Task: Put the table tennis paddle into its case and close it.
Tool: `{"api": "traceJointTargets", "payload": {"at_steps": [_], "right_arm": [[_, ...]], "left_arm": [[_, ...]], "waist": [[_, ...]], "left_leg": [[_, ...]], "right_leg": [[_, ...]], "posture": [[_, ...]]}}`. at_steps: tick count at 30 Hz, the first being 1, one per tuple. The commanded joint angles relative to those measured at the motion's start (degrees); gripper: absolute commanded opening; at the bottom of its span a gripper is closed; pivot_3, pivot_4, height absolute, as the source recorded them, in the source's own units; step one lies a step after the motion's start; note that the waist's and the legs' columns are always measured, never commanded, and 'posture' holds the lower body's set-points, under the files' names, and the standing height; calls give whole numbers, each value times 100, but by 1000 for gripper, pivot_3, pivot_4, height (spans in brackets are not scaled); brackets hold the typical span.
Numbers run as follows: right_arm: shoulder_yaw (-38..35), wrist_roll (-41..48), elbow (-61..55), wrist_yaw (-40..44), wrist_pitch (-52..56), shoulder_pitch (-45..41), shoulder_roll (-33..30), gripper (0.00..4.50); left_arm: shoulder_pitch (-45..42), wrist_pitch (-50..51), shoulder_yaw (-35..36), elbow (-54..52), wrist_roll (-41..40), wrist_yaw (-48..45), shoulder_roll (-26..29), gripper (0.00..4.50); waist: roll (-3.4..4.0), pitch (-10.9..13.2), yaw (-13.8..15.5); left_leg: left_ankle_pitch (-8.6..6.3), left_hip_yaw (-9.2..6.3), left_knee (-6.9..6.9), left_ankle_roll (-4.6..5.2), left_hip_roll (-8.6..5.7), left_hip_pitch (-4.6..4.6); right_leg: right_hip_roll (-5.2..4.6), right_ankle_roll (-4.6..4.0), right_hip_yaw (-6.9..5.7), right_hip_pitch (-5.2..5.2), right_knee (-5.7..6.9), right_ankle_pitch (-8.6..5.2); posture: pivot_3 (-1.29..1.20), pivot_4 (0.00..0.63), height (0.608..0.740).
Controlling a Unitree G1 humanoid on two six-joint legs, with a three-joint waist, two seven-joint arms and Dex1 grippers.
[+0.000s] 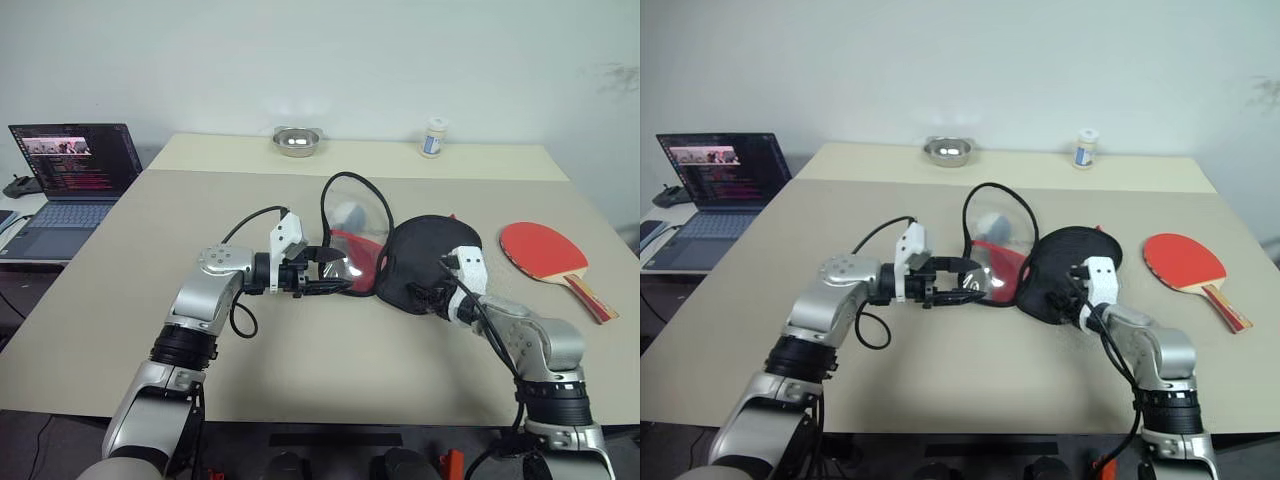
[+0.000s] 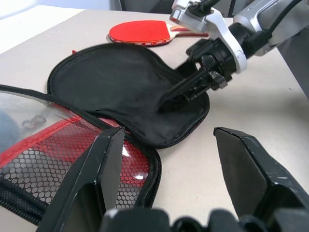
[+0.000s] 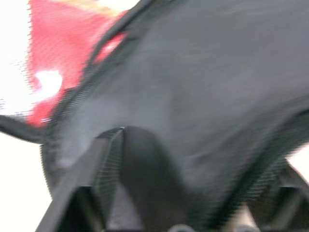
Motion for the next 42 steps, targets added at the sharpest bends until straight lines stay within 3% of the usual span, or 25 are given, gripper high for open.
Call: {"api": "traceJointTargets", "payload": {"at_steps": [1,6,7,17,24,28,38,42], "right_arm": [[-269,435,-519,208,416,-28,-92,2004],[-250,577,-408,842,776,21,-994,194],[-265,613,-326,997,826,2,-1211,37],[71,762,246,2481,966,-100,-2919,37],[274,476,797,2714,667,-384,-3139,37],[140,281,1043,2415,504,-532,-2929,930],[2,-213,443,2259,-53,-157,-3423,4473],[-409,-403,249,2317,-596,145,-3764,4473]], "left_arm": [[18,-75,0,-266,-45,26,-26,3213],[32,-94,-69,-272,-36,8,-107,3213],[24,-108,-86,-264,-31,0,-120,3213],[35,-206,-162,-221,10,-59,-189,3213],[66,-230,-204,-248,23,-54,-204,3213],[55,-225,-223,-276,31,-53,-199,3213],[46,-74,-225,-422,-38,-15,-223,3213],[55,185,-192,-575,-105,113,-274,3213]], "waist": [[0,0,8],[0,1,50],[0,1,54],[0,1,46],[-1,2,44],[-1,2,44],[0,2,47],[0,2,48]], "left_leg": [[0,1,0,0,-2,-2],[-1,4,3,1,-12,-7],[-1,2,3,1,-13,-9],[-1,0,0,2,-10,-9],[-1,-1,2,2,-9,-10],[-1,1,3,2,-10,-11],[-1,-1,4,2,-11,-30],[-1,-2,5,2,-11,-30]], "right_leg": [[-3,-4,0,0,-2,2],[-12,-26,0,0,-9,15],[-13,-26,-3,0,-10,15],[-6,-20,-2,-3,-13,11],[-6,2,-2,-3,-12,-1],[-6,2,-1,-3,-12,-1],[-8,1,-3,-18,-14,0],[-8,2,-4,-19,-13,-1]], "posture": [[0,150,740],[0,150,740],[0,150,740],[0,150,740],[0,150,740],[0,150,740],[0,150,740],[0,150,740]]}}
